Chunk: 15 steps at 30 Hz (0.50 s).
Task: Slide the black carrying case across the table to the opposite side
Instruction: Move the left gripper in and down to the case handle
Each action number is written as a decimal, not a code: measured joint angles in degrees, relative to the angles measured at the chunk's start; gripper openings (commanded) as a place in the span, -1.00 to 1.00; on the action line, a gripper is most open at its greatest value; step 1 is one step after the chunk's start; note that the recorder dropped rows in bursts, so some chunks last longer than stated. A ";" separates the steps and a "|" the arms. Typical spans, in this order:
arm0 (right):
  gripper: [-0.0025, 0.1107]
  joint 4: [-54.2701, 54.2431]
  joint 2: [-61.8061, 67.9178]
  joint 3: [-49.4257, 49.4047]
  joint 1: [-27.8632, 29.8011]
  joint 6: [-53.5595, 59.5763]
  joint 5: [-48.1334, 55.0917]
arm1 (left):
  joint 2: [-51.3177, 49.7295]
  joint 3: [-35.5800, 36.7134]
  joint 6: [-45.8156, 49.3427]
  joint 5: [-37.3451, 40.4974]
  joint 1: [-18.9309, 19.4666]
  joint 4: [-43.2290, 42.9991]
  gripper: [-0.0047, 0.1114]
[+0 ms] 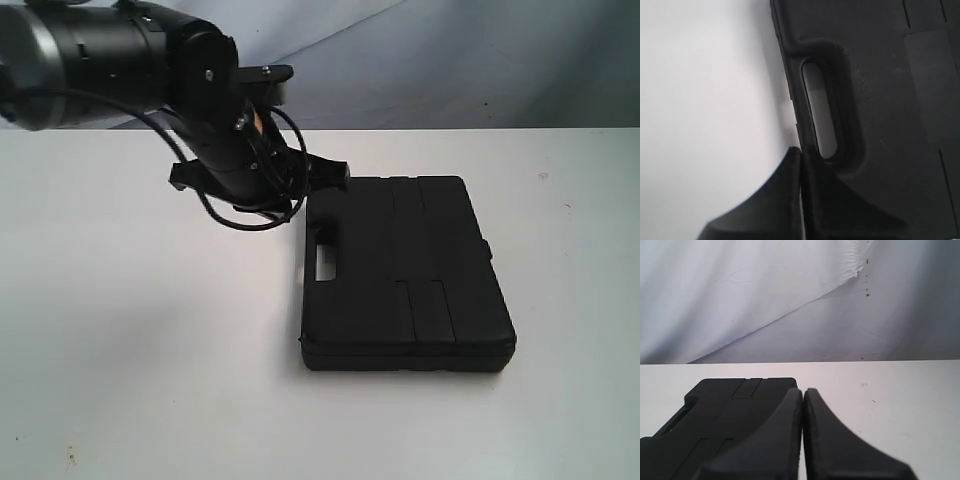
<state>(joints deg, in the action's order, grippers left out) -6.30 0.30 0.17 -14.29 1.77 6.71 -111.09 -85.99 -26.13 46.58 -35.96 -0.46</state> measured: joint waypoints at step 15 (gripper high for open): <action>-0.96 0.00 0.00 0.00 0.00 0.00 0.00 | -13.20 -11.38 -2.91 3.53 0.00 5.27 -0.92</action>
<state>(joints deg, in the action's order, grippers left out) -6.30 0.30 0.17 -14.29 1.77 6.71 -124.29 -97.37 -29.04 50.11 -35.96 4.81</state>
